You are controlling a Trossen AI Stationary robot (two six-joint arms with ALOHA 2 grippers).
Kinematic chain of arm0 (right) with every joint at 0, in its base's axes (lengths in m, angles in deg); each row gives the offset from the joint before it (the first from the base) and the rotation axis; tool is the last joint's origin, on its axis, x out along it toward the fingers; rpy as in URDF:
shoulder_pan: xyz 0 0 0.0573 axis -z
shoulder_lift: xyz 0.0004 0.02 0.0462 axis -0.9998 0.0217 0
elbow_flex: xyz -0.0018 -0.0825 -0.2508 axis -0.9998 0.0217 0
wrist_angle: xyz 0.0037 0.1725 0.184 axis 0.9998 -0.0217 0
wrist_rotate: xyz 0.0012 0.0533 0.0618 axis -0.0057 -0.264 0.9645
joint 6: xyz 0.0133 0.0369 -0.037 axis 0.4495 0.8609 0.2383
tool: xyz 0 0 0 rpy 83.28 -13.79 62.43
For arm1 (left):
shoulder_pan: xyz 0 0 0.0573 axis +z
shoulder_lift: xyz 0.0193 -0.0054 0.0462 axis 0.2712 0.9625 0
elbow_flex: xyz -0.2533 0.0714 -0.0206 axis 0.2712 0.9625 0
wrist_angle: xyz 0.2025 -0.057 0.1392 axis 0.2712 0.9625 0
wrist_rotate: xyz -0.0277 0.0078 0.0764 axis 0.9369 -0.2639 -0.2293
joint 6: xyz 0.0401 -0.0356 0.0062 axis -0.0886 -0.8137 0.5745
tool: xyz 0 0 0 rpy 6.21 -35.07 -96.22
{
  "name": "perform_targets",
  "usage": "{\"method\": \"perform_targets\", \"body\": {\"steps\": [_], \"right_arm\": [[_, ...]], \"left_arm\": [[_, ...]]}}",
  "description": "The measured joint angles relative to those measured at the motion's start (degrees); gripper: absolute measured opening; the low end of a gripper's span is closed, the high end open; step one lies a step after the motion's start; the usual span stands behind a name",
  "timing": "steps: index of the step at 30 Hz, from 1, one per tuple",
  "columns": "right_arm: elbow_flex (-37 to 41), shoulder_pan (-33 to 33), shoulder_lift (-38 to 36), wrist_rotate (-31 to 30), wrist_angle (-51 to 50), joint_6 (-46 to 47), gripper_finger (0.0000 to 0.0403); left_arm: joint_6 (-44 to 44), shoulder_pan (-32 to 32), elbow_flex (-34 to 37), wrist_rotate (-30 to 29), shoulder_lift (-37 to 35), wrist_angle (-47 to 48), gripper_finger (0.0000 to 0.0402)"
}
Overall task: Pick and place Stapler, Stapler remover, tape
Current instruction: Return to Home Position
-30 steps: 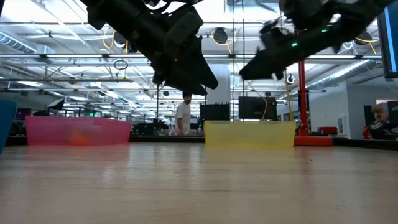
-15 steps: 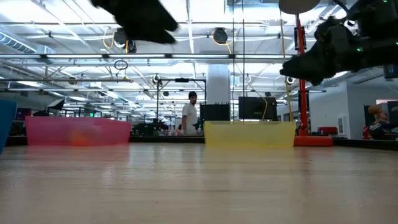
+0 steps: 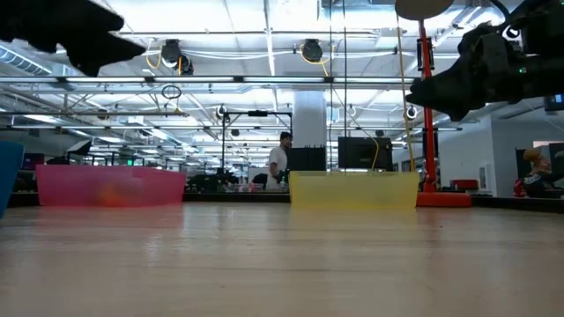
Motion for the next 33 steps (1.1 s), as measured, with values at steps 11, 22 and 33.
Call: {"method": "perform_targets", "body": {"steps": [11,22,33], "right_arm": [[0.0,0.0,-1.3,0.0,0.2,0.2,0.0158],[0.0,0.0,-1.3,-0.1,0.8,0.0,0.0157],[0.0,0.0,-1.3,0.0,-0.3,-0.2,0.0157]], "left_arm": [[-6.8,-7.4,15.7,-4.0,-6.0,-12.8,0.0269],[-4.1,5.4,16.4,7.0,-5.0,-18.8,0.0269],[-0.1,17.7,16.4,18.4,-23.6,-1.4,0.0269]]}}
